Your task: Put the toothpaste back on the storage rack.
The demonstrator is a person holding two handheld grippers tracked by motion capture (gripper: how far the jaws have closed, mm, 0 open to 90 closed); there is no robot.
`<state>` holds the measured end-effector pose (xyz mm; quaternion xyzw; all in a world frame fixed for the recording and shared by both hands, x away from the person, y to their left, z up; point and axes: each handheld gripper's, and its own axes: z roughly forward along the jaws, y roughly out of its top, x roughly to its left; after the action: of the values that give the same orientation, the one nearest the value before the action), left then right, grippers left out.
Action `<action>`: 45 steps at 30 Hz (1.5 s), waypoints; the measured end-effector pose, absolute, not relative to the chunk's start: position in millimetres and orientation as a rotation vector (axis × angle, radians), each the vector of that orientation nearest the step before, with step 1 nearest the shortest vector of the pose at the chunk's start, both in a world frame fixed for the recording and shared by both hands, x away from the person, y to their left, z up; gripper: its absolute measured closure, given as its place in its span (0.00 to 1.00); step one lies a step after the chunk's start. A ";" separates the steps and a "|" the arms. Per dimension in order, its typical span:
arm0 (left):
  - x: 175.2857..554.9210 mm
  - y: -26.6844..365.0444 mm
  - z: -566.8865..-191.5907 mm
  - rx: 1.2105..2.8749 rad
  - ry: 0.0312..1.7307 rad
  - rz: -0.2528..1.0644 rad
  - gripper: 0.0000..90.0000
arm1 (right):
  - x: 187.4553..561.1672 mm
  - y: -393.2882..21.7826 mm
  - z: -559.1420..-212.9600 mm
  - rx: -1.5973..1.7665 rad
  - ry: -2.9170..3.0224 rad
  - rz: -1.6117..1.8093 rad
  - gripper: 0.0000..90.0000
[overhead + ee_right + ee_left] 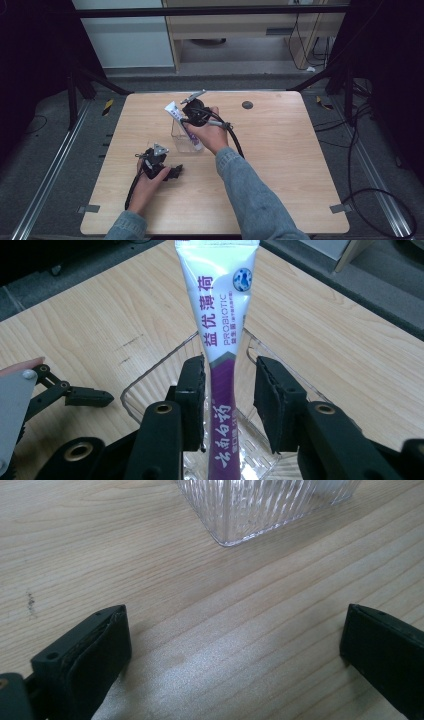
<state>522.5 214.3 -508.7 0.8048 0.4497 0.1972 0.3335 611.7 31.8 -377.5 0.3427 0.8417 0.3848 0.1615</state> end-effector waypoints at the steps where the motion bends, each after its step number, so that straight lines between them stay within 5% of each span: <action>1: 522.4 214.3 -508.7 2.101 1.174 0.515 0.00 | 610.5 28.9 -377.1 0.980 2.397 1.098 0.70; 23: 522.4 214.3 -508.8 2.100 1.175 0.515 0.00 | 602.2 -18.7 -372.1 1.068 2.321 1.131 0.58; 45: 522.3 214.1 -508.8 2.098 1.177 0.514 0.00 | 595.6 -65.8 -375.4 1.113 2.258 1.171 0.34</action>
<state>522.3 214.1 -508.8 0.8037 0.4511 0.1970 0.3343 595.6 -65.8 -375.4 0.3943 0.7998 0.4148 0.1813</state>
